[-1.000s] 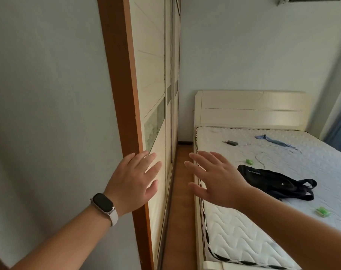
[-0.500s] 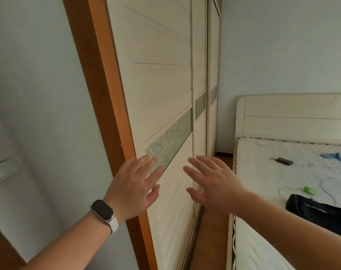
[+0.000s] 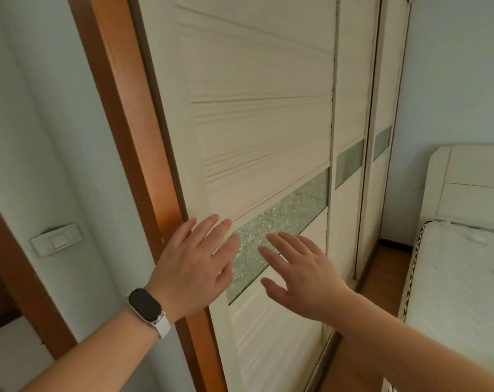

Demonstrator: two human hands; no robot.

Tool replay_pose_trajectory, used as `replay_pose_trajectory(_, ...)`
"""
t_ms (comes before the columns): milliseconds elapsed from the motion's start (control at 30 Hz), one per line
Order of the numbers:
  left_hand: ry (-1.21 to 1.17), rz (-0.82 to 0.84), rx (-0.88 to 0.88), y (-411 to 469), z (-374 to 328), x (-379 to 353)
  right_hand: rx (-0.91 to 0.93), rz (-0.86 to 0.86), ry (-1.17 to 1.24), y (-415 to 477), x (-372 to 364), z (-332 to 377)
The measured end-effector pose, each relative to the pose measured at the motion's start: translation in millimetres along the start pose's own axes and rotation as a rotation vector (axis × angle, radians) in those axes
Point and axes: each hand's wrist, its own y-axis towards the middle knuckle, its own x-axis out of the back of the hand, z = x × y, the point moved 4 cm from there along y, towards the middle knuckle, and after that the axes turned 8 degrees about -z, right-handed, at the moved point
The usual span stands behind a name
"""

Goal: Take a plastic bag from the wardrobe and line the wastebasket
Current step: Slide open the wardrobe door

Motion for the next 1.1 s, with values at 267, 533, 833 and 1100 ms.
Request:
replay_pose_trajectory(267, 0.135, -0.036, 0.042, 20.4, 22.3, -15.1, -0.008, -0.222, 0.118, 66.0, -36.3, -0.2)
replay_pose_trajectory(533, 0.217, 0.003, 0.137, 22.2, 24.2, -21.9, -0.076, -0.395, 0.186, 92.0, -70.3, 0.0)
replay_pose_trajectory(833, 0.28, 0.085, 0.195, 23.8, 24.7, -25.6, -0.072, -0.612, 0.376, 126.6, -112.2, -3.3)
replay_pose_trajectory(1100, 0.381, 0.22, 0.226, 30.8, 23.2, -30.6, -0.023, -0.855, 0.384, 140.6, -144.2, -12.5)
